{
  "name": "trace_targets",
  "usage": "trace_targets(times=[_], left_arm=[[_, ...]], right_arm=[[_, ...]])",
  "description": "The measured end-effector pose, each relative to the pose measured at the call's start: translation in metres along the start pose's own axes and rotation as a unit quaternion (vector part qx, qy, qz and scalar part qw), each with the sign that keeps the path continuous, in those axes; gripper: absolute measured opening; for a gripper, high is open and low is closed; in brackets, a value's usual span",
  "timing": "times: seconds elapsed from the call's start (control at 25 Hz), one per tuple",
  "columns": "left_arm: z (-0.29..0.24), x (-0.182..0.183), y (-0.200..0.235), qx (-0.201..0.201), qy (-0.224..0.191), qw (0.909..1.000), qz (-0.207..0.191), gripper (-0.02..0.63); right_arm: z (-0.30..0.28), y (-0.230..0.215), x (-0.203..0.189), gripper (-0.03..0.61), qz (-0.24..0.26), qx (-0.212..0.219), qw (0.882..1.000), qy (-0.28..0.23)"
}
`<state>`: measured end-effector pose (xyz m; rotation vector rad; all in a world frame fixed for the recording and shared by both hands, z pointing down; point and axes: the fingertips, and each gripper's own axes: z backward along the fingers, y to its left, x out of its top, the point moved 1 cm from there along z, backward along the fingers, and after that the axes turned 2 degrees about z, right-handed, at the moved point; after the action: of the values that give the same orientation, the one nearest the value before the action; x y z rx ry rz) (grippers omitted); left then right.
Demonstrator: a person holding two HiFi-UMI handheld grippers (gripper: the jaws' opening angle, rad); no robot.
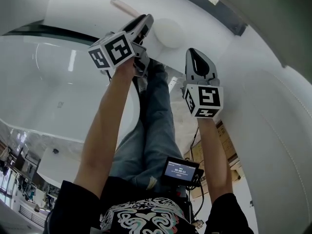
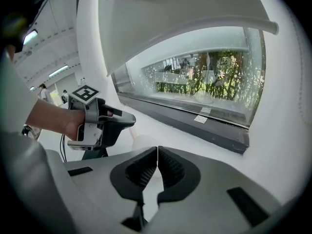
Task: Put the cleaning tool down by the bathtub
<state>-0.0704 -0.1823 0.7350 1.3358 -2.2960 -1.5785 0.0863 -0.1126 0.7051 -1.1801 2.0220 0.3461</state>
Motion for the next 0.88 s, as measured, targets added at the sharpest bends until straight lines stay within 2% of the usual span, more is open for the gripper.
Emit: trace_targets(times=[0.08, 0.2, 0.32, 0.48, 0.64, 0.88], left_arm=[[0.001, 0.011, -0.007, -0.002, -0.008, 0.9995, -0.029, 0.031], [0.006, 0.013, -0.019, -0.025, -0.011, 0.9961, -0.084, 0.021], [0.017, 0.02, -0.029, -0.038, -0.013, 0.9866, -0.158, 0.021], [0.033, 0.037, -0.04, -0.04, -0.014, 0.9692, -0.242, 0.021], [0.053, 0.038, -0.065, -0.042, -0.01, 0.9453, -0.323, 0.021], [0.086, 0.039, -0.093, -0.06, -0.01, 0.9168, -0.395, 0.021]], right_arm=[[-0.002, -0.001, 0.008, 0.028, 0.005, 0.001, 1.0, -0.004], [0.002, 0.003, 0.011, 0.028, 0.013, 0.001, 1.0, -0.01], [0.007, 0.012, 0.014, 0.028, 0.001, 0.009, 1.0, -0.019], [0.011, 0.023, 0.025, 0.028, 0.007, 0.014, 1.0, -0.017], [0.032, 0.029, 0.037, 0.028, 0.014, 0.007, 1.0, -0.019], [0.055, 0.043, 0.06, 0.028, -0.005, -0.005, 0.999, -0.035]])
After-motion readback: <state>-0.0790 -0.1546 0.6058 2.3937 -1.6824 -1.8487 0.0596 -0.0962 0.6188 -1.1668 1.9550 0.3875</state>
